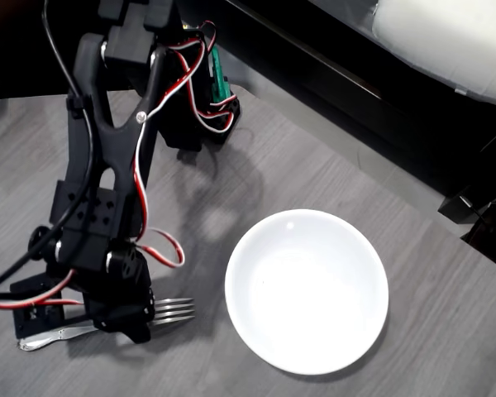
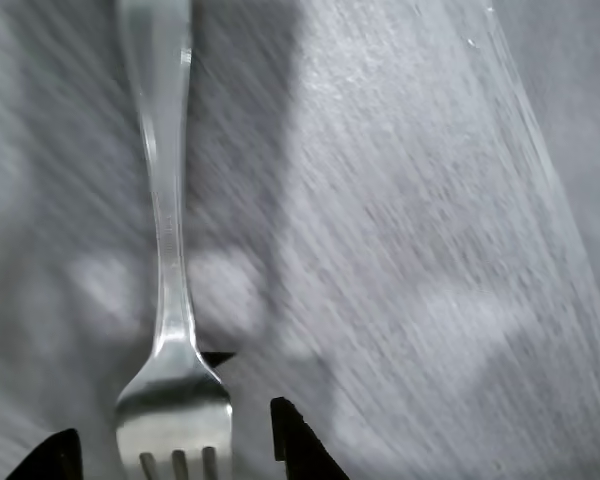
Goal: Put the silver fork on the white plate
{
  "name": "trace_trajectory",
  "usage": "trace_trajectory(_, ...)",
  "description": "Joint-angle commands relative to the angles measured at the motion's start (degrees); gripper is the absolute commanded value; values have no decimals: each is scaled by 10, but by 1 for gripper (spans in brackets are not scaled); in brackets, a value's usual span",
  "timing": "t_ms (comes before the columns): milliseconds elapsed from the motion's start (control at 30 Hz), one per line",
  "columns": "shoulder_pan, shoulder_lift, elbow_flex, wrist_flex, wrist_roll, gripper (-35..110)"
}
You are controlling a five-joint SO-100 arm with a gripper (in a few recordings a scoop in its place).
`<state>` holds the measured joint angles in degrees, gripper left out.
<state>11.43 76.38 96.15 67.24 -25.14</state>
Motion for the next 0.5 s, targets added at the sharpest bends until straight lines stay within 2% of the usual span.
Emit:
trace_trajectory(0, -2, 0, -22, -7, -4, 19)
trace_trajectory(467, -14, -19, -27, -21, -5, 8)
